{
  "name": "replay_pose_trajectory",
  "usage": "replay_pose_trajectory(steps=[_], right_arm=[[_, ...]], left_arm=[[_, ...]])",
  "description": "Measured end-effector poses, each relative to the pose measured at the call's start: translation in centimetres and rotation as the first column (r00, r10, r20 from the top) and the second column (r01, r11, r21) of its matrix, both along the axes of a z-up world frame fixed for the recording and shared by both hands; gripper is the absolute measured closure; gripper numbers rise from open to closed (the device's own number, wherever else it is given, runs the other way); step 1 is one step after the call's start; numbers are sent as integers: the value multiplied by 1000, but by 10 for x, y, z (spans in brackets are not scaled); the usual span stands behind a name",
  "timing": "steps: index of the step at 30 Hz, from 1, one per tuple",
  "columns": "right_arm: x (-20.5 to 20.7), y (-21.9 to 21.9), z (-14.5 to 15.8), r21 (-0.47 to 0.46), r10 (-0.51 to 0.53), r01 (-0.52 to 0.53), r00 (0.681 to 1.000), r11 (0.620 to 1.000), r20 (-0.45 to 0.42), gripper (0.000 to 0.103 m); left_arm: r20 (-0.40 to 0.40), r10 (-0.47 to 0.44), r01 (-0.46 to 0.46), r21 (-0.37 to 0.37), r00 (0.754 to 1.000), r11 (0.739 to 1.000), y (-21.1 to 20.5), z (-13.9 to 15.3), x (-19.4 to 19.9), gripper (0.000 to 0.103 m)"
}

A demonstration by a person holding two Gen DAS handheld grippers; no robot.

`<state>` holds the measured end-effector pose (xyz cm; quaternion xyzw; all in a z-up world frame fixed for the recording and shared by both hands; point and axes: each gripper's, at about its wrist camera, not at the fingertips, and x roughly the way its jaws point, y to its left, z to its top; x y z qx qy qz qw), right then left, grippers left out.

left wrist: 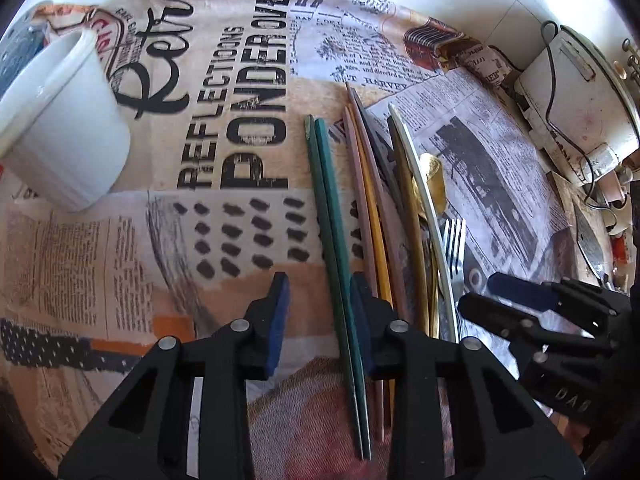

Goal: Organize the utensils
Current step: 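Lower both grippers toward the pile of utensils on the cloth, then grasp the silver fork with the right gripper while the left grasps the dark green chopstick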

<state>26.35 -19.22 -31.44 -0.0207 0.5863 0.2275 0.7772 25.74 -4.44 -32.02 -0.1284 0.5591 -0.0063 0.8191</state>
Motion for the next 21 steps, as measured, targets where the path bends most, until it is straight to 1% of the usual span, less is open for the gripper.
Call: replay_pose_trajectory(steps=[2,5,6,8,11,14,15,17,21], right_arm=[[2,3,-2,-1,7,-7,1000,1000,-9,71],[8,4,-3,13,8,-8,1000,1000,-18,74],[9,5,-2,17,10,-10,1000,1000,-16,76],[13,9,2,33,22,-22,1000,999,-7,78],[21,16,3,47,21,-21,1000,999,4,79],[31,20,3,63,19,-18,1000,998,-4,83],[33,21,4,65,22,-21,1000,998,-2,85],[37,23,5,63,27,-27,1000,998,4,86],[43,25,8,49,31,-32,999,998,21,87]], left_arm=[[1,8,-8,11,1000,1000,0,0,5,80],[5,17,-17,12,1000,1000,2,-1,11,82],[3,18,-18,11,1000,1000,3,-1,12,82],[-7,24,-24,5,1000,1000,4,-1,17,85],[-24,55,-55,-3,998,998,8,-1,24,87],[-37,67,-68,-9,997,998,10,-1,33,88],[-39,67,-67,0,997,998,9,-1,35,88],[-42,62,-61,38,997,997,6,-1,38,93],[-46,53,-49,70,998,996,5,-1,44,95]])
